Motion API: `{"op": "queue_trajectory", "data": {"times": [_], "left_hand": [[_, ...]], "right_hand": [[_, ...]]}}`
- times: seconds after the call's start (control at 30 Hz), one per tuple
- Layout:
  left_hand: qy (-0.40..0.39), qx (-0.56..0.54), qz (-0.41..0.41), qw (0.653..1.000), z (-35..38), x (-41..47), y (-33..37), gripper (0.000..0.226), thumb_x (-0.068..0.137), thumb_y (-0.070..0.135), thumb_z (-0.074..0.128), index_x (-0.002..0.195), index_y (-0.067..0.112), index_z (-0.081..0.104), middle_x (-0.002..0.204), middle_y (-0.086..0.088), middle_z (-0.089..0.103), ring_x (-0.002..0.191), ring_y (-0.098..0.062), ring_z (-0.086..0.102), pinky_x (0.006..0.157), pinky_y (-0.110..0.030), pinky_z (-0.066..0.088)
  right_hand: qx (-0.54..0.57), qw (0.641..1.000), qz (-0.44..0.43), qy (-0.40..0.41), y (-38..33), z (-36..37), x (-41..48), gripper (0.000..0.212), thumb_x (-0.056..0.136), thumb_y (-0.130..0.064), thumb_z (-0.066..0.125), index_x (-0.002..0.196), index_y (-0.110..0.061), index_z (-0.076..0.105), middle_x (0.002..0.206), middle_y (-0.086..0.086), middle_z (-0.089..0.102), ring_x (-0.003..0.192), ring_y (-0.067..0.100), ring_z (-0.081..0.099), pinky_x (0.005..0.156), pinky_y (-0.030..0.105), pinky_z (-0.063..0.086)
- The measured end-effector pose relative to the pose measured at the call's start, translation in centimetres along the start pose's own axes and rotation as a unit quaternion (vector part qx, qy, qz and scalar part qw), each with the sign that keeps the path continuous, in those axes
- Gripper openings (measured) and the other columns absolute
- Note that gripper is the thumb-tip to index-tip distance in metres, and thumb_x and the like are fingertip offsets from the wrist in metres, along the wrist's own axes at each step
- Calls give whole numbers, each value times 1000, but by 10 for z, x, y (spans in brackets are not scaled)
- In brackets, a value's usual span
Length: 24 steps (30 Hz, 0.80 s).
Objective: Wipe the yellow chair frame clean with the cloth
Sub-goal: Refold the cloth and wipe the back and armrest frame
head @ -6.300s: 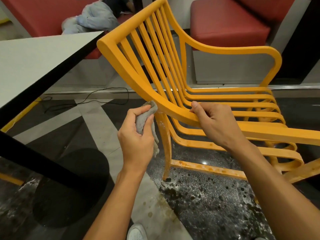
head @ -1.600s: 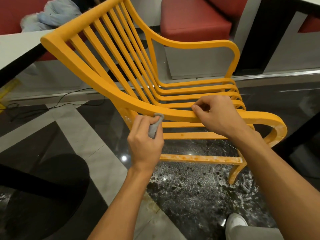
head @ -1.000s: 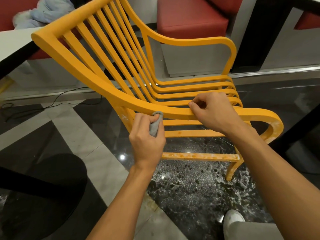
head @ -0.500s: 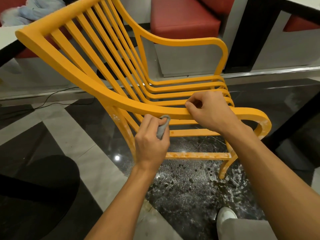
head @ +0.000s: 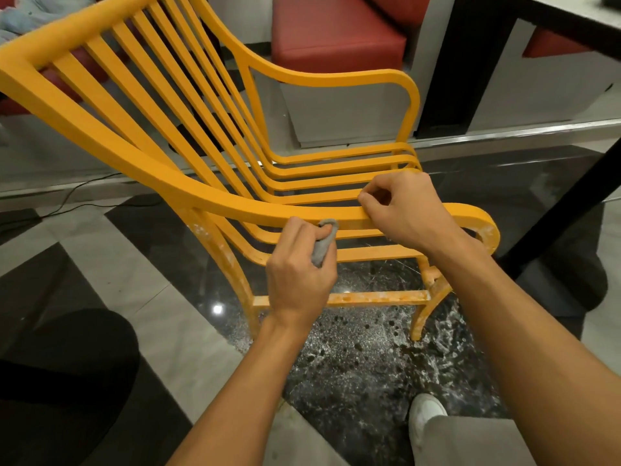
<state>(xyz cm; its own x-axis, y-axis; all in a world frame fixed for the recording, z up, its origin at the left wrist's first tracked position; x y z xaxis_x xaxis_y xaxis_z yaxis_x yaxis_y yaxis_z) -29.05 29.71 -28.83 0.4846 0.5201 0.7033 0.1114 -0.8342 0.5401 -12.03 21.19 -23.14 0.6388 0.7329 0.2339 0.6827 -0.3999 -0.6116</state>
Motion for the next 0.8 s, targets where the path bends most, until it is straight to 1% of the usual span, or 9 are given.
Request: {"op": "queue_trajectory", "data": {"times": [0.03,0.1,0.17,0.27,0.37,0.5,0.7,0.8], "left_hand": [[-10,-3,3,1000,4,0,2,8,96,7,77,95,0,72,94,-7,62,81,-19,61,66,-34,54],[-7,4,-2,1000,1,-1,-2,8,96,7,77,96,0,73,95,-7,63,82,-19,62,66,-36,55],[12,18,-19,1000,-11,-3,-11,8,96,8,78,98,1,74,96,-7,64,84,-18,62,68,-34,56],[27,24,-33,999,-20,-4,-16,10,94,7,79,99,0,74,98,-8,64,86,-18,63,72,-30,56],[22,16,-10,1000,-6,-3,-7,8,94,5,79,95,-1,73,94,-9,63,82,-20,63,68,-32,54],[-14,7,30,999,10,-3,3,7,95,5,77,95,-1,73,92,-10,62,80,-23,62,64,-36,54],[27,32,15,999,-15,-5,-16,9,96,7,78,100,-1,77,96,-8,66,84,-20,66,70,-34,58],[33,31,11,999,-11,-5,-13,8,95,7,79,98,0,77,94,-8,66,82,-19,65,69,-32,57]], "right_hand": [[2,1000,2,0,1,0,0,20,103,-27,63,110,-16,77,94,-3,73,87,13,69,80,32,62],[1,1000,4,0,3,-1,0,20,103,-27,62,110,-16,77,96,-2,73,89,13,69,80,30,61],[1,1000,3,-2,4,-2,1,20,103,-27,62,110,-16,78,96,-2,73,90,14,69,81,30,61],[0,1000,-3,2,6,-2,1,20,103,-26,62,108,-15,78,95,-2,74,89,14,69,82,35,62],[-5,1000,-7,5,6,0,2,20,102,-26,62,107,-15,78,93,-1,74,88,13,69,82,36,62],[-11,1000,-7,12,6,1,2,20,102,-26,62,106,-15,78,92,-1,74,87,15,69,81,38,62],[-8,1000,-6,3,5,2,3,20,103,-24,62,106,-15,78,92,-1,74,87,15,70,81,37,63],[-8,1000,-5,3,5,2,3,20,103,-24,62,107,-15,78,92,-1,74,86,14,70,81,36,63]]}}
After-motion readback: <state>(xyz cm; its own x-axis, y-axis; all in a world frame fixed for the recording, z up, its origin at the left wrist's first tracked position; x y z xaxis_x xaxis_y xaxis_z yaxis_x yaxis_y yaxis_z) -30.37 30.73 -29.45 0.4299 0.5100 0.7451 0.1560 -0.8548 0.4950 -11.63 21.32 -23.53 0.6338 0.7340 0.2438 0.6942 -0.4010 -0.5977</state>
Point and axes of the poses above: each hand's wrist, its own x-axis towards the middle knuckle, its own z-axis out of the palm, y = z × x, the point moved 4 cm from there along x, towards the middle knuckle
